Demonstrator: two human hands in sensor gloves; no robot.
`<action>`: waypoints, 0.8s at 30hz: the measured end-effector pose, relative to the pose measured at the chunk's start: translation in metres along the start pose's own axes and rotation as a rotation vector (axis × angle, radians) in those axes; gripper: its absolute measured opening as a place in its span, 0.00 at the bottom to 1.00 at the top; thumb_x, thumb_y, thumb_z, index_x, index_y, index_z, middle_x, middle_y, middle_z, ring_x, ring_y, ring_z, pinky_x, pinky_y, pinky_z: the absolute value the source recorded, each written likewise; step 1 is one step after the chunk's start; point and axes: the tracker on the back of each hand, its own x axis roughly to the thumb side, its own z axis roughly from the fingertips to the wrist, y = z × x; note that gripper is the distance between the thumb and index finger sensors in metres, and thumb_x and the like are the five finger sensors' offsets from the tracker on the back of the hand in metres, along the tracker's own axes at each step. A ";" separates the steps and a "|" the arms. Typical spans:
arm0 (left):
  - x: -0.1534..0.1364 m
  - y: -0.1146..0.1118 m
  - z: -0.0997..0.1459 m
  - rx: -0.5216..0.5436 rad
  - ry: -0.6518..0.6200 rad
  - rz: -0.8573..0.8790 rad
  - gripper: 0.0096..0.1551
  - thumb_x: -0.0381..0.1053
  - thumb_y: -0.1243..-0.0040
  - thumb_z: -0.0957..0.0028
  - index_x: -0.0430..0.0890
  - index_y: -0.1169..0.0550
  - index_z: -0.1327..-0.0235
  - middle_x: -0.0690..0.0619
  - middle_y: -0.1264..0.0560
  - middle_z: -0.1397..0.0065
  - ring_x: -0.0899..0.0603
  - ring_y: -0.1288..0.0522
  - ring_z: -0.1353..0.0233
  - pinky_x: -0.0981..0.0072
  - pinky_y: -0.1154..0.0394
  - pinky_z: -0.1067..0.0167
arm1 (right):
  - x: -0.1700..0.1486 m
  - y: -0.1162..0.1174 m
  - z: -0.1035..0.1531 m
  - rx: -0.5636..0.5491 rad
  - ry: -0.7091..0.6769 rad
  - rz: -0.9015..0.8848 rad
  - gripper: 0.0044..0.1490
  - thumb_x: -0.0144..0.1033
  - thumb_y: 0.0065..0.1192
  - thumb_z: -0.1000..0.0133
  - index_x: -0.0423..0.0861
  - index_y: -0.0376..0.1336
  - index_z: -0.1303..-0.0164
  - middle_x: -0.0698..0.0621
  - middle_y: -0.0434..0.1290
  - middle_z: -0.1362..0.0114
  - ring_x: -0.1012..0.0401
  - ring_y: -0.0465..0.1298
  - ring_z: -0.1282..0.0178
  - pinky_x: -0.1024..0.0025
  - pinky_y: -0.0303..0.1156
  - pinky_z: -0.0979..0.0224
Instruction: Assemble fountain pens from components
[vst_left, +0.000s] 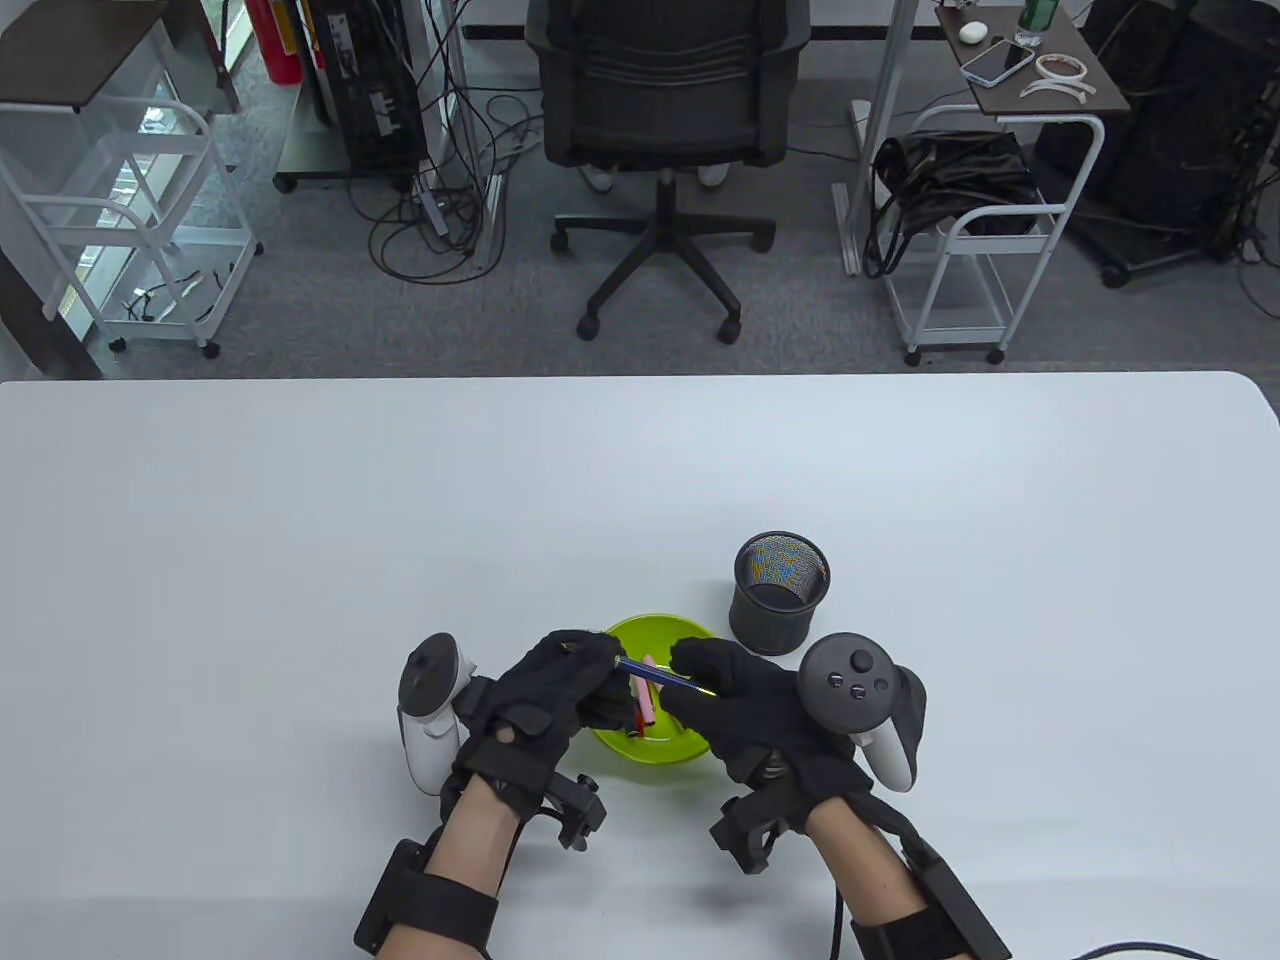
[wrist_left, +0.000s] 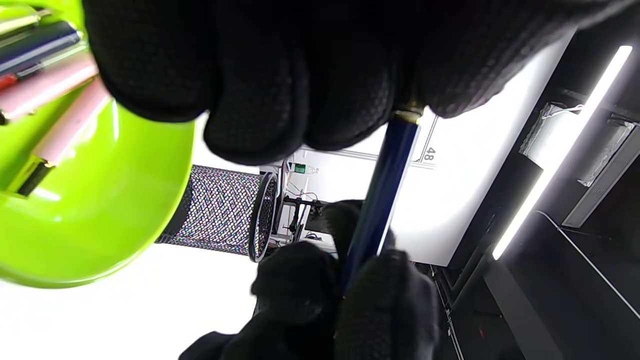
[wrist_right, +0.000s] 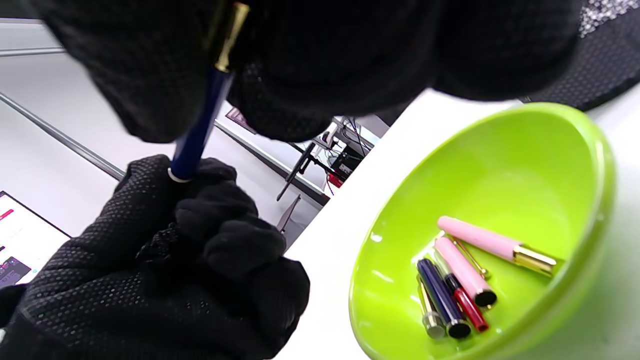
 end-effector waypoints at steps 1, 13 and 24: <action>0.000 0.000 0.000 0.000 0.001 0.000 0.20 0.61 0.38 0.41 0.51 0.22 0.45 0.51 0.19 0.46 0.45 0.18 0.47 0.46 0.23 0.44 | 0.001 0.000 0.000 -0.001 0.000 0.003 0.33 0.49 0.74 0.54 0.48 0.70 0.39 0.51 0.81 0.51 0.60 0.81 0.75 0.56 0.81 0.63; 0.000 -0.001 0.000 -0.003 0.002 -0.021 0.20 0.61 0.38 0.41 0.50 0.22 0.45 0.51 0.19 0.46 0.45 0.18 0.47 0.46 0.23 0.44 | 0.004 0.005 0.000 0.047 -0.041 0.050 0.38 0.45 0.75 0.53 0.49 0.66 0.33 0.48 0.75 0.38 0.60 0.80 0.68 0.55 0.81 0.58; 0.001 -0.001 0.000 -0.002 -0.007 -0.027 0.20 0.60 0.37 0.42 0.50 0.22 0.45 0.51 0.19 0.46 0.45 0.18 0.47 0.46 0.23 0.44 | 0.001 0.006 0.000 0.030 -0.041 0.011 0.34 0.48 0.68 0.51 0.43 0.72 0.38 0.47 0.84 0.53 0.59 0.83 0.75 0.54 0.82 0.64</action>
